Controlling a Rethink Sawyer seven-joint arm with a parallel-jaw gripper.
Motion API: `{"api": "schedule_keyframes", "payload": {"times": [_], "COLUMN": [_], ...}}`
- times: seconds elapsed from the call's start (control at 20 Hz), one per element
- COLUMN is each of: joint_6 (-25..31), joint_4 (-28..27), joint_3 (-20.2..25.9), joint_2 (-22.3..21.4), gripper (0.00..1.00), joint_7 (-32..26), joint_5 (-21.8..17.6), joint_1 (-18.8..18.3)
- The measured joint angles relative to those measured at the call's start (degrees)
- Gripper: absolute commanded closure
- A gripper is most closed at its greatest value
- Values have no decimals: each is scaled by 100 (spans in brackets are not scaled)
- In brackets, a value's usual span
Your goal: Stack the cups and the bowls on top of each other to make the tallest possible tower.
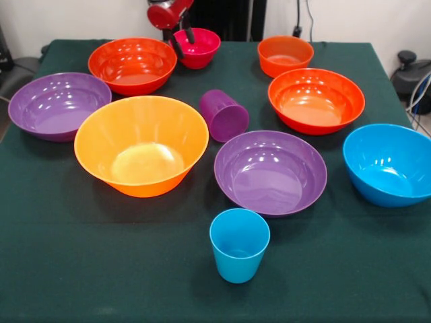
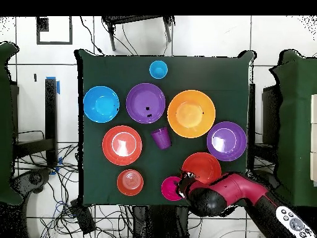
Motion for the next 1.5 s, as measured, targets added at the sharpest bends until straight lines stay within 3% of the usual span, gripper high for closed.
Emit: {"api": "schedule_keyframes", "payload": {"times": [0.75, 1.5], "joint_6": [-181, -190], "joint_4": [13, 44], "joint_3": [-43, -121], "joint_2": [312, 490], "gripper": [0, 0], "joint_7": [-1, -1], "joint_5": [-474, -492], "joint_1": [-225, -346]}}
